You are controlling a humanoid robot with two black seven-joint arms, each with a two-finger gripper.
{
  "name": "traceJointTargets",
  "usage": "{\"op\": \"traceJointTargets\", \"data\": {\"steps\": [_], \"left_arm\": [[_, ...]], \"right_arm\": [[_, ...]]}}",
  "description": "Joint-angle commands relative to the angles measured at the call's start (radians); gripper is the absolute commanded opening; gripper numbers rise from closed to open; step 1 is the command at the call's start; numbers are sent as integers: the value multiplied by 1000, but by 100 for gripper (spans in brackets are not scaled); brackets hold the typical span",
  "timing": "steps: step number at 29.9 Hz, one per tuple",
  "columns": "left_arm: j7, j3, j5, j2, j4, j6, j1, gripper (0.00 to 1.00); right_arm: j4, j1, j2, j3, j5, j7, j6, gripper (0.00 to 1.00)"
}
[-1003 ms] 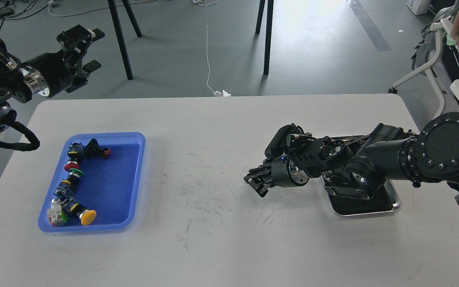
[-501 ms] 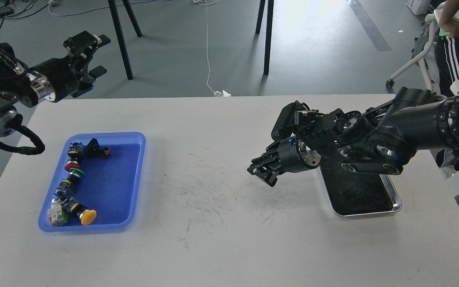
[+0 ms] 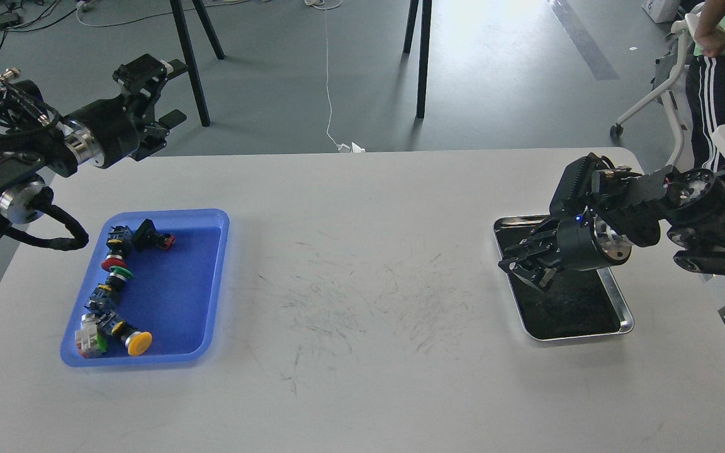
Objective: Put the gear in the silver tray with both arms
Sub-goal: 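Carry the gear with the right gripper into the silver tray and release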
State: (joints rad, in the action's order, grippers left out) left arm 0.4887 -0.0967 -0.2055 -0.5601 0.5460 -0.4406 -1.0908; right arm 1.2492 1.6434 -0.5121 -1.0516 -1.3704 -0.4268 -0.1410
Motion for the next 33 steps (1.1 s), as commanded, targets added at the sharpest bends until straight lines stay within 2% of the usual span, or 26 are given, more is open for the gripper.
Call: {"op": "traceJointTargets", "data": {"steps": [1, 10, 24, 27, 28, 30, 33], "left_arm": [[0, 0, 0, 0, 0, 0, 0, 98], [0, 0, 0, 0, 2, 2, 6, 98], [0, 2, 0, -6, 5, 5, 8, 98], [0, 2, 0, -8, 5, 5, 8, 98], [0, 2, 0, -8, 5, 3, 8, 98], [0, 2, 0, -6, 6, 0, 9, 98], [0, 5, 0, -6, 6, 0, 9, 98]], "right_arm": [[-8, -23, -57, -13, -48, -1, 0, 11], [-108, -160, -109, -5, -88, -4, -11, 11], [-169, -192, -92, 36, -81, 2, -11, 13], [-171, -203, -92, 35, -85, 2, -11, 27], [-171, -209, -92, 35, -88, 2, -11, 41], [-178, -218, -92, 35, -87, 3, -11, 77], [-189, -224, -92, 35, -85, 0, -12, 80]]}}
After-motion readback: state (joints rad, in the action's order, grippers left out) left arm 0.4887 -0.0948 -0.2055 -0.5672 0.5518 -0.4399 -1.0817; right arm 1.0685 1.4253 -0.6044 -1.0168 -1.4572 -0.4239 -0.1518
